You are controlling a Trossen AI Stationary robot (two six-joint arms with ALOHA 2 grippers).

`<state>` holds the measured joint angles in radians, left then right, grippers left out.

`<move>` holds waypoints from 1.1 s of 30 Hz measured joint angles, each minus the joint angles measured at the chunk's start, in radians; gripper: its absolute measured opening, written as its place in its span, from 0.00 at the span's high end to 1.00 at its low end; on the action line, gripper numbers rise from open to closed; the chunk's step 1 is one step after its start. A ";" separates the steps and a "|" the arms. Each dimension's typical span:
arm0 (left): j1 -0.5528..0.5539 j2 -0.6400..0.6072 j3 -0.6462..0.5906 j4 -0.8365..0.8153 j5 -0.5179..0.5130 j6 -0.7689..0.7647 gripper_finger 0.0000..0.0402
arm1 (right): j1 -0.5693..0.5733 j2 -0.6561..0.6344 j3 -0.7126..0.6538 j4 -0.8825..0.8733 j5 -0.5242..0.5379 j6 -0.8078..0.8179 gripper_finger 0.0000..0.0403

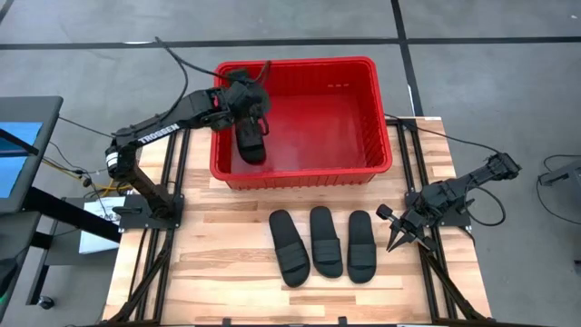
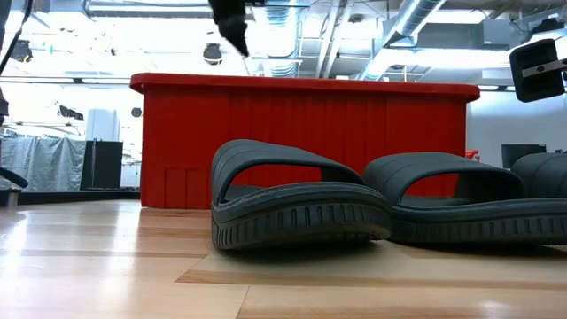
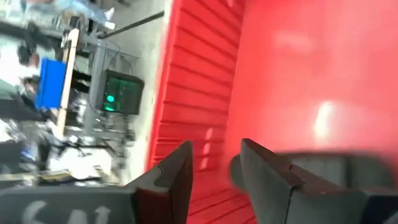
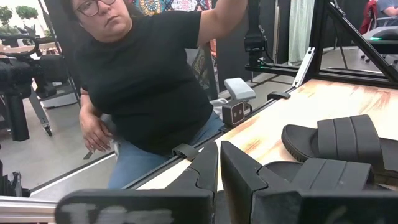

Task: Pick and place slides into bin
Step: Put the black slipper into the red container

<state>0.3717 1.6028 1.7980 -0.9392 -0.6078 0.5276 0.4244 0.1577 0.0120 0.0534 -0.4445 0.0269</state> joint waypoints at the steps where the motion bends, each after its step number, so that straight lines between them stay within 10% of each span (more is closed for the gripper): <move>1: -0.019 0.000 0.016 -0.006 0.000 -0.066 0.69 | 0.000 0.000 0.000 0.000 0.000 0.000 0.97; 15: -0.312 -0.001 0.070 -0.218 0.259 -0.591 0.69 | 0.000 0.000 0.000 0.000 0.000 0.000 0.97; 33: -0.722 0.225 0.065 -0.194 0.230 -0.998 0.69 | 0.000 0.000 0.000 0.000 0.000 0.000 0.97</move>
<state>-0.3499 1.8277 1.8626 -1.1329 -0.3779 -0.4701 0.4248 0.1577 0.0120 0.0533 -0.4444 0.0269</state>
